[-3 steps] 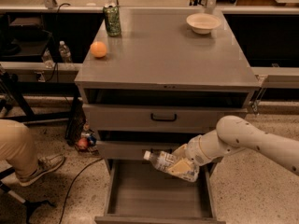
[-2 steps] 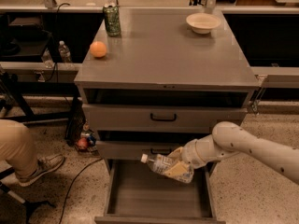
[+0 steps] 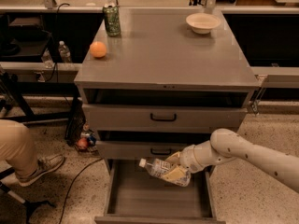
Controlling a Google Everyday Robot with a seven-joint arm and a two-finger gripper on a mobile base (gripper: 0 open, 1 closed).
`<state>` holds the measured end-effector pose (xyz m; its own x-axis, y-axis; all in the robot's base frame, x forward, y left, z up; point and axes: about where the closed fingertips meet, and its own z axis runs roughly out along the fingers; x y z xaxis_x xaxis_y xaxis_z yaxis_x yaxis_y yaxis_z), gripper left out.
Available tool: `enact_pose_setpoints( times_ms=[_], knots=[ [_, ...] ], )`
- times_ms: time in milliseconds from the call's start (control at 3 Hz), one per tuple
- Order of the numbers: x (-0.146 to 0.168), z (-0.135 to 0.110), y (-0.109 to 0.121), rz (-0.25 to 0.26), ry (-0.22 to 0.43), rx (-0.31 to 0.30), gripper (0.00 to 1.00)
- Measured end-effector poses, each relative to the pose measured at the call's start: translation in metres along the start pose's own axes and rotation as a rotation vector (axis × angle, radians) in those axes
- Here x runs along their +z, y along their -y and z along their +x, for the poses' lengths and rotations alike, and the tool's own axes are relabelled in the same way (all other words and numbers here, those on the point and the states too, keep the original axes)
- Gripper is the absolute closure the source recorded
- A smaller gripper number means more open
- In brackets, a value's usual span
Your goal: Place blue plastic bottle into bottom drawer
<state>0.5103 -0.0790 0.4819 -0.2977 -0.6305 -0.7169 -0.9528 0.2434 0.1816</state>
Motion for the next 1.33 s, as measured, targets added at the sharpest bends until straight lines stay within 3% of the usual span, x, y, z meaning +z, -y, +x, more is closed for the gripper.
enact_pose_setpoints(
  times_ms=[333,1333],
  knots=[
    [0.006,0.009,0.001,0.012,-0.003,0.014,1.0],
    [0.063,0.083,0.024,0.176,0.035,0.201,1.0]
  ],
)
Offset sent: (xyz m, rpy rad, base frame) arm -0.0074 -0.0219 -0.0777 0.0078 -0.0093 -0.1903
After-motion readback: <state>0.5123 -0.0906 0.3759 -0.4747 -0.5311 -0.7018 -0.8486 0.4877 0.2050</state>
